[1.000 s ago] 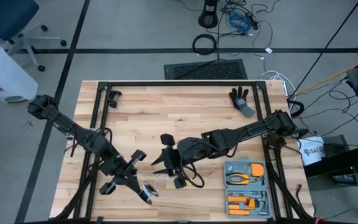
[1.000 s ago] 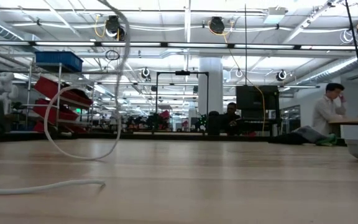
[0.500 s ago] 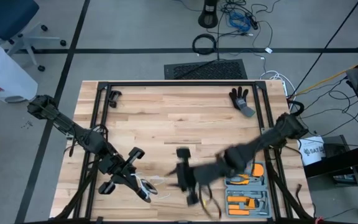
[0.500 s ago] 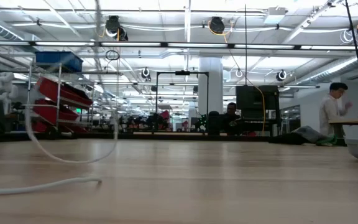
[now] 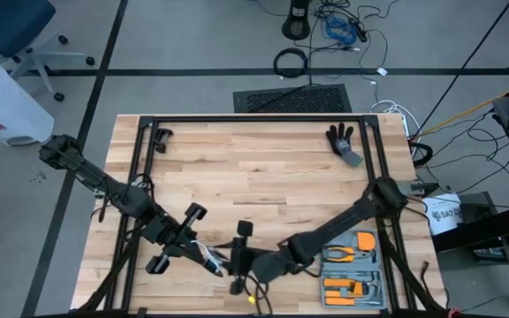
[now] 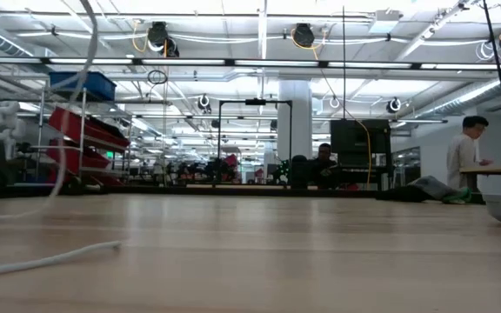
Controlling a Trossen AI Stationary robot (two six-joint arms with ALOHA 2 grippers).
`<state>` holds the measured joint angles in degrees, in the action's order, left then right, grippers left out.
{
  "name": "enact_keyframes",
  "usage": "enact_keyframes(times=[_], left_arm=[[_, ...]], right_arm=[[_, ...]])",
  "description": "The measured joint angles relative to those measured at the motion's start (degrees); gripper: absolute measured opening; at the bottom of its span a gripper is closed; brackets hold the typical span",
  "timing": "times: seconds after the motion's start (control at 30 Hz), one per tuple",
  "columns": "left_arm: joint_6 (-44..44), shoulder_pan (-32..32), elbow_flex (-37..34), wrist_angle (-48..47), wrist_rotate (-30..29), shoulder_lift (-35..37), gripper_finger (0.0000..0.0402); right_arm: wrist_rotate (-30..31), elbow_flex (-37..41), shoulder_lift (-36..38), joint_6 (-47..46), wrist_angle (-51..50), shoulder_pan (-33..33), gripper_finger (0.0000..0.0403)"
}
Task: Coil cords
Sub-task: Coil the white cable wire onto the spool
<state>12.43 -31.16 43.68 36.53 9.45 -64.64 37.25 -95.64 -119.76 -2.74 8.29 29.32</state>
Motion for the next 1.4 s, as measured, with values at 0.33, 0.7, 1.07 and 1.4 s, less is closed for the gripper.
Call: enact_keyframes(times=[0.33, 0.7, 1.07, 1.4], left_arm=[[0.02, 0.0, 0.0, -1.04, -0.15, 0.0, 0.0002], [0.02, 0.0, 0.0, -1.01, -0.5, 0.0, 0.0002], [0.05, 0.0, 0.0, -1.03, -2.02, 0.0, 0.0002], [0.19, 0.0, 0.0, -1.04, -2.02, 0.0, 0.0002]], right_arm=[[0.42, -0.07, -3.71, 2.55, 8.33, -0.94, 0.0127], [14.55, -0.07, 0.11, 5.53, 0.71, 4.02, 0.0106], [4.34, -0.07, -0.14, 2.21, 7.02, 2.92, 0.0105], [1.53, -0.07, -2.08, 2.24, 8.18, 1.57, 0.0104]])
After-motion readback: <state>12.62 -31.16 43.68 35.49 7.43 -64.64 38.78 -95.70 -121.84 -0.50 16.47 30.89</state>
